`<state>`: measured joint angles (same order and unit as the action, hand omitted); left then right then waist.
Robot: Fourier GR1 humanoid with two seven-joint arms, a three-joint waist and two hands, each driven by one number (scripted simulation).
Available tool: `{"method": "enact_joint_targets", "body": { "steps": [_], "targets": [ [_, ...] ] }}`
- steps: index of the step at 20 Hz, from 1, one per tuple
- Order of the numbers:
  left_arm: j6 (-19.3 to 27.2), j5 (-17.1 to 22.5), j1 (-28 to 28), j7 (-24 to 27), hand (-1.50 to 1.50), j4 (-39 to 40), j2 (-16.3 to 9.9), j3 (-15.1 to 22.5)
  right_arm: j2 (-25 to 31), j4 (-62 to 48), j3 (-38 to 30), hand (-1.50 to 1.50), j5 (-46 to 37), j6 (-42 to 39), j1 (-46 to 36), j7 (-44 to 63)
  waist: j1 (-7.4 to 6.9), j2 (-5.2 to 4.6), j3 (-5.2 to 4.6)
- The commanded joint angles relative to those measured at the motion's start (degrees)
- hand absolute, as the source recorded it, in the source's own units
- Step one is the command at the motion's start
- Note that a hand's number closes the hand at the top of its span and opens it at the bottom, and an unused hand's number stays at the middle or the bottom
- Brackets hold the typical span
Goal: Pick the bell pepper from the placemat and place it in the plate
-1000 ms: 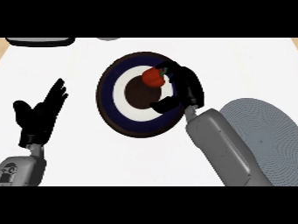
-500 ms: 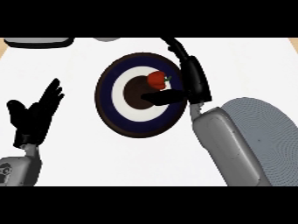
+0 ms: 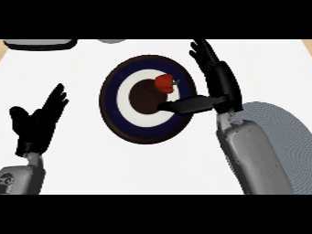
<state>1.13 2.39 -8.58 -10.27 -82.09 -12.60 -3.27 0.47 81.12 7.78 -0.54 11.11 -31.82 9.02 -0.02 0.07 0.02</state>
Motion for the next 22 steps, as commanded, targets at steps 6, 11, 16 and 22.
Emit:
{"method": "enact_joint_targets", "body": {
  "steps": [6,11,16,22],
  "targets": [
    [-1.04,-0.18,0.42,-1.31,0.0,-2.27,-0.1,-1.67,3.39,2.49,-4.85,-1.5,5.2,-9.11,7.81,-6.68,-0.08,-0.04,-0.01],
    [-0.4,-1.23,0.62,-0.02,0.0,-0.25,1.39,-1.91,6.26,0.16,-9.36,-1.5,7.7,-12.51,4.34,-5.4,-0.12,-0.05,-0.02],
    [-2.03,-1.57,-1.85,1.68,0.0,3.5,0.13,-3.08,10.01,-2.98,-12.26,-1.5,8.27,-16.49,8.73,-10.61,0.1,-0.09,-0.02],
    [-4.65,0.76,-0.98,-0.7,0.0,0.01,-1.19,-5.21,8.19,-13.06,-12.07,-1.5,4.28,-14.92,4.45,-15.48,-0.33,-0.11,-0.01]
  ]
}}
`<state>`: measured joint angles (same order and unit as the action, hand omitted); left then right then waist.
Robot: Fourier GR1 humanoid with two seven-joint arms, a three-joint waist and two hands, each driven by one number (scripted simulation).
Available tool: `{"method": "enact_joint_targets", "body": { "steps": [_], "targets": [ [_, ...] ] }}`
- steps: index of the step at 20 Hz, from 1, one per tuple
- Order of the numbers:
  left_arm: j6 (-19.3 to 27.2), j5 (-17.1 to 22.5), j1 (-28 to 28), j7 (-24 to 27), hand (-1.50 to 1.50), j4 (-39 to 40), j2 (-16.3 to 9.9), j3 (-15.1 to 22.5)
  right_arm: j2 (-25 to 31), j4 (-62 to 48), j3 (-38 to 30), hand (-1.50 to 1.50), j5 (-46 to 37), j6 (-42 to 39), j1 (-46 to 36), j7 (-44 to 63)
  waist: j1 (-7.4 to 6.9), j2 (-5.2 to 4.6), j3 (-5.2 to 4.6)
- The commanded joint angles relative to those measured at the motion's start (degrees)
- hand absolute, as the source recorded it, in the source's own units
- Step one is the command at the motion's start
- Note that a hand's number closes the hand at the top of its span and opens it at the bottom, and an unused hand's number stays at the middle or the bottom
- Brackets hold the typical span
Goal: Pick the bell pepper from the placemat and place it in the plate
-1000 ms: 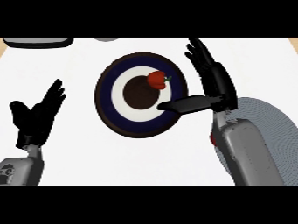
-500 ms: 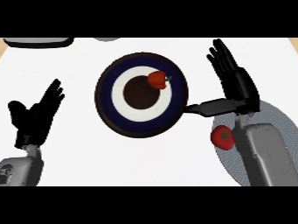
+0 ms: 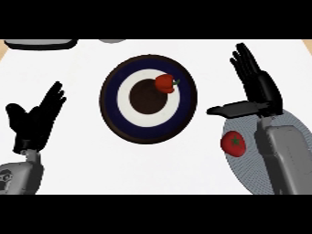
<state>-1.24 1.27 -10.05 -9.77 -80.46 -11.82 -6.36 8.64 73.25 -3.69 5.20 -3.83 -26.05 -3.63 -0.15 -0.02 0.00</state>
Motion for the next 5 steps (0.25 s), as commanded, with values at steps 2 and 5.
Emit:
{"method": "enact_joint_targets", "body": {
  "steps": [2,5],
  "targets": [
    [-0.18,-0.35,1.28,-1.27,0.0,-2.67,0.34,0.08,3.35,0.44,-1.7,-1.5,0.28,-3.65,3.62,-1.19,0.08,0.05,0.0],
    [-1.69,0.12,0.96,0.35,0.0,-1.25,-0.34,-1.08,2.96,-4.83,-2.24,-1.5,-1.38,-2.37,-0.14,-1.44,-0.04,0.01,0.0]
  ]
}}
